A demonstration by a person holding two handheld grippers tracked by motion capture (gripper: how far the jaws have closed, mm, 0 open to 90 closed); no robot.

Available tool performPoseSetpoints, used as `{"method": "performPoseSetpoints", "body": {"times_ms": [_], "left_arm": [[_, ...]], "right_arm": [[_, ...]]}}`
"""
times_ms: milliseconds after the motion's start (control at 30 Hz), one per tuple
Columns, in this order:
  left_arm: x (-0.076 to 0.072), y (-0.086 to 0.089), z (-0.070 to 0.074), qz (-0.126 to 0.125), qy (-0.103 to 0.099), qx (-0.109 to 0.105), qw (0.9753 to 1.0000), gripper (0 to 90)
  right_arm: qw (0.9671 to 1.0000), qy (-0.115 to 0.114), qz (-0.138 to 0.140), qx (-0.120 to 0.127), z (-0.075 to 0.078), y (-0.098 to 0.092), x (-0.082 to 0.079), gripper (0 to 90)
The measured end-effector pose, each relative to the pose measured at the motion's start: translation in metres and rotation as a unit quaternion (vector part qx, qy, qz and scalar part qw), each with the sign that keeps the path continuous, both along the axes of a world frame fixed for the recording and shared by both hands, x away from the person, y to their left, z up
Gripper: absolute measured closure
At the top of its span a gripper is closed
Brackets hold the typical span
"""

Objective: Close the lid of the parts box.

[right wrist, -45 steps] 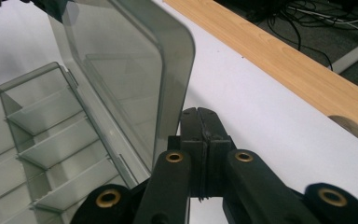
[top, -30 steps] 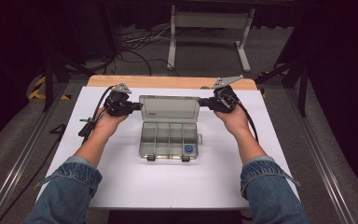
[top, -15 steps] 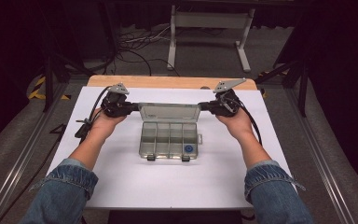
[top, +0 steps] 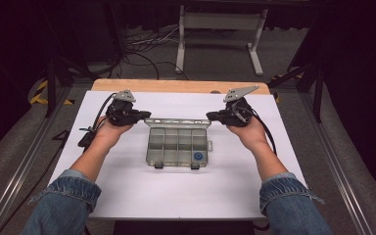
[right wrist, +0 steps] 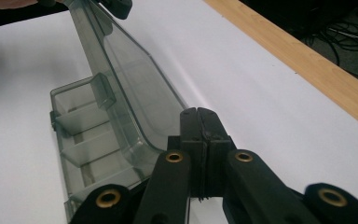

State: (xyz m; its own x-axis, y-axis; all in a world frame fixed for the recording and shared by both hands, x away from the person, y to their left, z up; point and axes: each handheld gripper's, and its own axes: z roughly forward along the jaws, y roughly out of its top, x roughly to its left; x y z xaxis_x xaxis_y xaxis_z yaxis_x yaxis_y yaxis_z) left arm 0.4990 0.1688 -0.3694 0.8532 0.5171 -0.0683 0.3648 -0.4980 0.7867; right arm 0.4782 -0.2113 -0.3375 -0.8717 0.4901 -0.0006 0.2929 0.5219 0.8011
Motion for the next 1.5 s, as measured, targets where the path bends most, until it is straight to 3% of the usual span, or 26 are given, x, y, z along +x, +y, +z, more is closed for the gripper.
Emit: {"method": "performPoseSetpoints", "body": {"times_ms": [333,833,867,1000,1500], "left_arm": [[-0.018,0.0,0.0,-0.031,0.014,-0.01,0.9994,88.6],[-0.042,-0.008,-0.013,-0.082,0.045,0.005,0.9956,85.9],[-0.044,-0.008,-0.014,-0.081,0.052,0.014,0.9953,85.9],[-0.047,-0.01,-0.015,-0.088,0.059,0.015,0.9942,85.9],[-0.051,-0.012,-0.025,-0.098,0.063,0.036,0.9925,85.9]], "right_arm": [[0.9993,0.02,0.028,-0.014,-0.004,0.002,-0.016,90.0],[0.9964,0.052,0.056,-0.035,-0.022,0.01,-0.034,90.0],[0.9962,0.054,0.057,-0.036,-0.023,0.01,-0.035,90.0],[0.9956,0.058,0.06,-0.043,-0.026,0.012,-0.037,89.7],[0.9919,0.08,0.071,-0.07,-0.042,0.022,-0.042,89.8]]}}
